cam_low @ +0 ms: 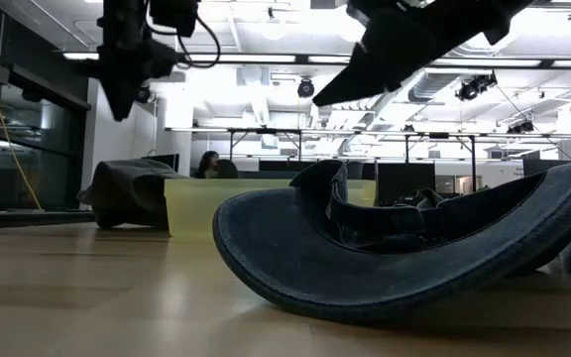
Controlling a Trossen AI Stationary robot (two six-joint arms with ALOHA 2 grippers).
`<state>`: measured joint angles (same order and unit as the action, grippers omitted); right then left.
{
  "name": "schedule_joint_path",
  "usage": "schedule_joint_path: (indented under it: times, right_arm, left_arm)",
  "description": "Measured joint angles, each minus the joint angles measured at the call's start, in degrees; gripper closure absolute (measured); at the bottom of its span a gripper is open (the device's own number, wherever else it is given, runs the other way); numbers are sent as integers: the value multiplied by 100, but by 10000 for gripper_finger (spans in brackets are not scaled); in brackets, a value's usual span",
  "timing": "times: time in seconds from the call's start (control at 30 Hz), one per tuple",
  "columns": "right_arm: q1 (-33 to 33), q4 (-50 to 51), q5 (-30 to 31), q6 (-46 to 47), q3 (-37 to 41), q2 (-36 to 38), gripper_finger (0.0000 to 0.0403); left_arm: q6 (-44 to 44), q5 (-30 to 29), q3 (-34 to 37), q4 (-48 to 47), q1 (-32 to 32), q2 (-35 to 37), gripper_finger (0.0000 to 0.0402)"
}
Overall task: Pick & Place hat
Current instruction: Put the gray cap into the blue bin
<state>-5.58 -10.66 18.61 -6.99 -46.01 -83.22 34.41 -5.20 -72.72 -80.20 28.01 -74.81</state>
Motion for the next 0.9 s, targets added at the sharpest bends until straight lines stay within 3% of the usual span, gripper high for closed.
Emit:
schedule_joint_path:
  times: [0.13, 0.23, 0.43, 0.67, 0.9]
  right_arm:
    - [0, 536, 227, 696, -78, -8, 220]
    - [-1, 971, 272, 935, -80, 133, 220]
    - [-4, 1899, 139, 1342, -84, 470, 220]
    - [-7, 3239, -40, 2053, -84, 990, 220]
    - [-6, 4343, -252, 2370, -84, 1868, 220]
  left_arm:
    - [628, -84, 570, 106, -237, 7, 390]
    - [1094, 58, 1044, 491, -377, 7, 357]
    - [1520, 381, 1474, 852, -403, 7, 249]
    - [2147, 76, 1503, 954, -403, 294, 125]
    - [3181, -49, 2267, 2128, -402, 1186, 95]
